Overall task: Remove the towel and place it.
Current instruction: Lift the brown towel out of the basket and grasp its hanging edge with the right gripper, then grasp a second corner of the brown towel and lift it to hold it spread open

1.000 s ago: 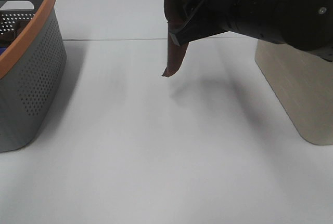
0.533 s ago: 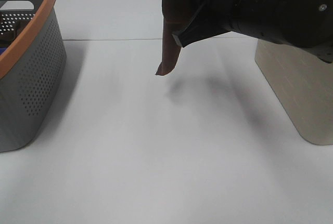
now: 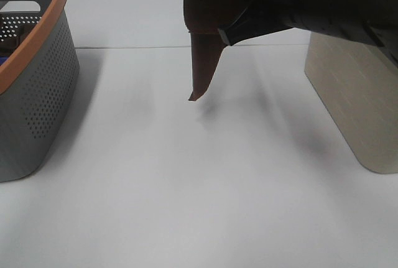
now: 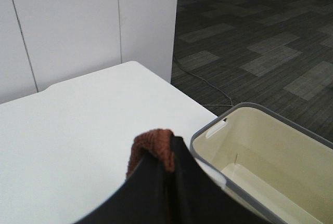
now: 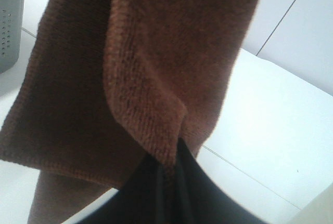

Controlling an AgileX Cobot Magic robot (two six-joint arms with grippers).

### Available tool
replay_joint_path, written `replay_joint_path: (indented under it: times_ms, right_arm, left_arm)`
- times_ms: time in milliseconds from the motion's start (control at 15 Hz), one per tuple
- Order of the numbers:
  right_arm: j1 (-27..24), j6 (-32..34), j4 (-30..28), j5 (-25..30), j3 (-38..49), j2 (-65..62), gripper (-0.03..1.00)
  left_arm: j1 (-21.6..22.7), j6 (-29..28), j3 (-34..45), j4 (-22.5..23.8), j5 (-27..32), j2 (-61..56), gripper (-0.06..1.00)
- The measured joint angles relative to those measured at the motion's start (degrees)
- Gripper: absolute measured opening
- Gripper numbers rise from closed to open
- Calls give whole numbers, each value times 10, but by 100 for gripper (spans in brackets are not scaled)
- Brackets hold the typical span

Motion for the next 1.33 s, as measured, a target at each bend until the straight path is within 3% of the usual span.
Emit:
replay_joint_path:
  times_ms: [200,333,600,733,933,1000,1333]
  right_arm:
    - [0,-93,79,-2,-1,-25,0]
    - [0,-129,97,-14,-3,-29,0]
    - [0,-206,166,-17,-49,-29,0]
    - [0,-311,265,-10,-99,-29,0]
    - [0,-508,462,-1,-168,-28,0]
    - [0,-556,486,-9,-183,-28,0]
    - [0,-625,500,-20,-195,-6,0]
  left_arm:
    - [40,-25,0,5,34,0,0]
    - [58,-25,0,5,70,-1,0]
    - [74,20,0,29,132,-2,0]
    - [78,49,0,58,163,-2,0]
    - [80,54,0,117,197,-2,0]
    - [80,54,0,131,206,-2,0]
    - [80,54,0,151,234,-2,0]
